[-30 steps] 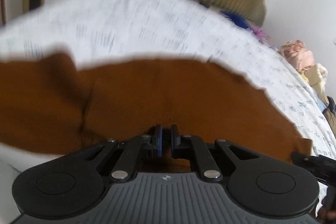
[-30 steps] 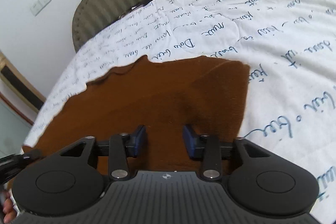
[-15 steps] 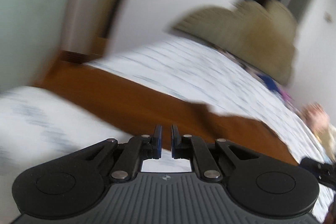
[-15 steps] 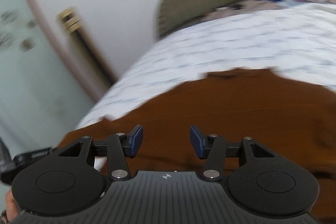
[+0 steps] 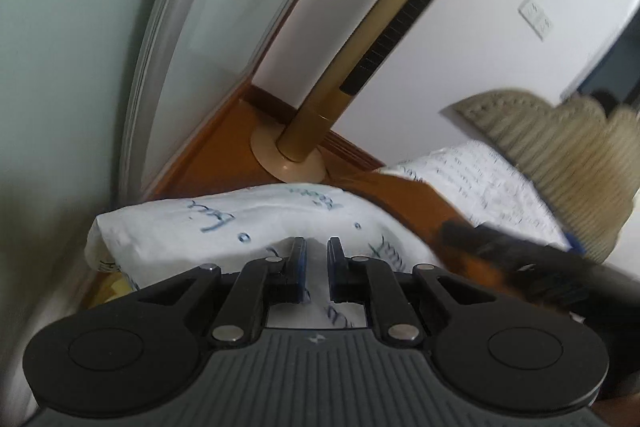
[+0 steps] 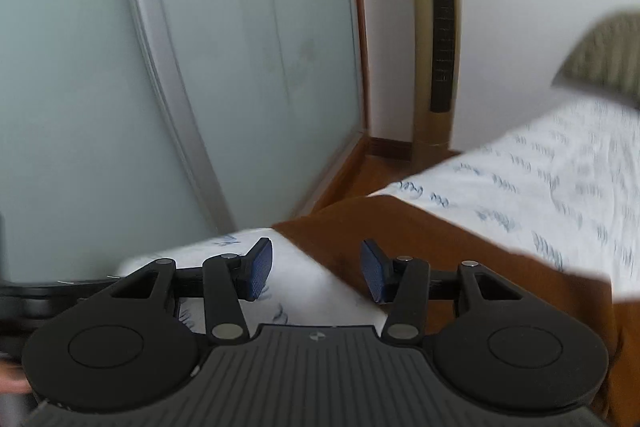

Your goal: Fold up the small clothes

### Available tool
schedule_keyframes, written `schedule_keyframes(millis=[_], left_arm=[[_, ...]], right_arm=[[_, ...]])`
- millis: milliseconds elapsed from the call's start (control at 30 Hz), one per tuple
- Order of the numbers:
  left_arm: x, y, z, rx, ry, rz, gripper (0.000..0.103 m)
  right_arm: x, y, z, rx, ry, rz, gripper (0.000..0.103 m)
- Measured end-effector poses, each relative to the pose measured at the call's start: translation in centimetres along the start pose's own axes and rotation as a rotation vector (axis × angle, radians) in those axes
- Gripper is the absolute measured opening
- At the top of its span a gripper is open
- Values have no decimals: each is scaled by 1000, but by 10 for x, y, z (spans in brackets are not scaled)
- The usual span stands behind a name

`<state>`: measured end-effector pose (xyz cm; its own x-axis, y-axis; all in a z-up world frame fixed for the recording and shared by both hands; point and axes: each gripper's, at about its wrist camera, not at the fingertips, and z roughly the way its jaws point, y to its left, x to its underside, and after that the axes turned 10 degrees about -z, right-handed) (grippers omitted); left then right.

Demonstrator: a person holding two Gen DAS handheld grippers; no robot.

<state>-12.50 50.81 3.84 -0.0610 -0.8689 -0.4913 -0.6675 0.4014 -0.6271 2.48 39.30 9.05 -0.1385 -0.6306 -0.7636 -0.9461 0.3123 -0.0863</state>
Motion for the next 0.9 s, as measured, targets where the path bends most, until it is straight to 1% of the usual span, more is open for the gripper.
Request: schedule_keyframes(millis=[67,200,233,300,333,367,433,467,533,567,633,700,867,900], left_arm=[[-13,5,4,21,5,-38,10],[-34,9,30,42,53,-119,11],[-39,9,39,44,70,-125,11],[-45,12,50,44,94,-142,11],[-48,12,58,49,102,-156,11],[-48,15,60,53,111,-170,11],[-51,19,69,71,129,-219,12],[-51,21,71,83,137,-243,13],[-50,26,74,106,148,-305,24],[-49,27,72,122,143,-321,28],[-45,28,66,162,109,-348,42],[-42,30,60,185,81,-365,51],[-31,22,43,163,56,-304,53],[-28,18,38,158,51,-282,56]], right_arm=[[-2,18,19,89,59,-97,50],[15,37,39,253,100,-261,49],[18,37,42,265,98,-273,49],[17,31,50,272,104,-243,44],[17,28,52,283,102,-234,37],[18,23,52,291,99,-228,28],[18,19,50,295,83,-214,15],[18,18,50,297,73,-212,12],[19,19,43,295,44,-220,10],[19,19,41,298,26,-225,9],[19,15,36,299,-12,-222,9],[20,13,25,303,-52,-216,8],[29,3,-26,323,-147,-175,8],[32,-1,-39,326,-163,-158,8]])
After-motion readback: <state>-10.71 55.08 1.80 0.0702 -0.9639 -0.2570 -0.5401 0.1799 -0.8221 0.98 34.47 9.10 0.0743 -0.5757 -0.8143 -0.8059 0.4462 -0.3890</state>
